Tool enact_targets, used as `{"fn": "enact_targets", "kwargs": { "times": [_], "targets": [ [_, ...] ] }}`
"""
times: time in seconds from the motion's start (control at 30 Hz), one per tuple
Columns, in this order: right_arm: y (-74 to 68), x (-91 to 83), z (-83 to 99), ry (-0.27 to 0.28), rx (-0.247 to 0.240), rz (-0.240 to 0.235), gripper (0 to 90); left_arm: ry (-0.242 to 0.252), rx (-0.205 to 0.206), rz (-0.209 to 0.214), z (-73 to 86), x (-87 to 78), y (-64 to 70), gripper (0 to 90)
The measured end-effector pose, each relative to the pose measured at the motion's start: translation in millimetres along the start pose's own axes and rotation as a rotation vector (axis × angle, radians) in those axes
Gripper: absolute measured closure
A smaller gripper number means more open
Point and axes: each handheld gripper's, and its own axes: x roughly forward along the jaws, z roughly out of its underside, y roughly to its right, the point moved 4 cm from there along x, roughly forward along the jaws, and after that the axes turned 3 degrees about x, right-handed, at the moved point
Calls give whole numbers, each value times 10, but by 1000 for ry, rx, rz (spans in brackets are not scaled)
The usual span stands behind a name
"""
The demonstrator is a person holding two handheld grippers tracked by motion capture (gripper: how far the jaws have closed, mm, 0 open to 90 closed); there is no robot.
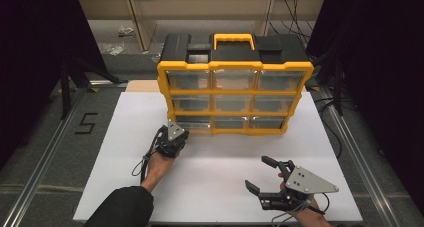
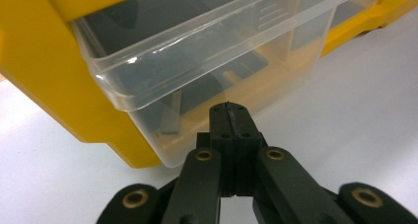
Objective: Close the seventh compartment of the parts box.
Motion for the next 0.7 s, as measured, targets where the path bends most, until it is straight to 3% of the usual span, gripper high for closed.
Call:
{"fn": "enact_targets", "kwargs": {
  "times": [0.7],
  "targets": [
    [3,-1,-2,2,0,0,184,14,-22,-15,-35,127,-74,898]
  ]
}}
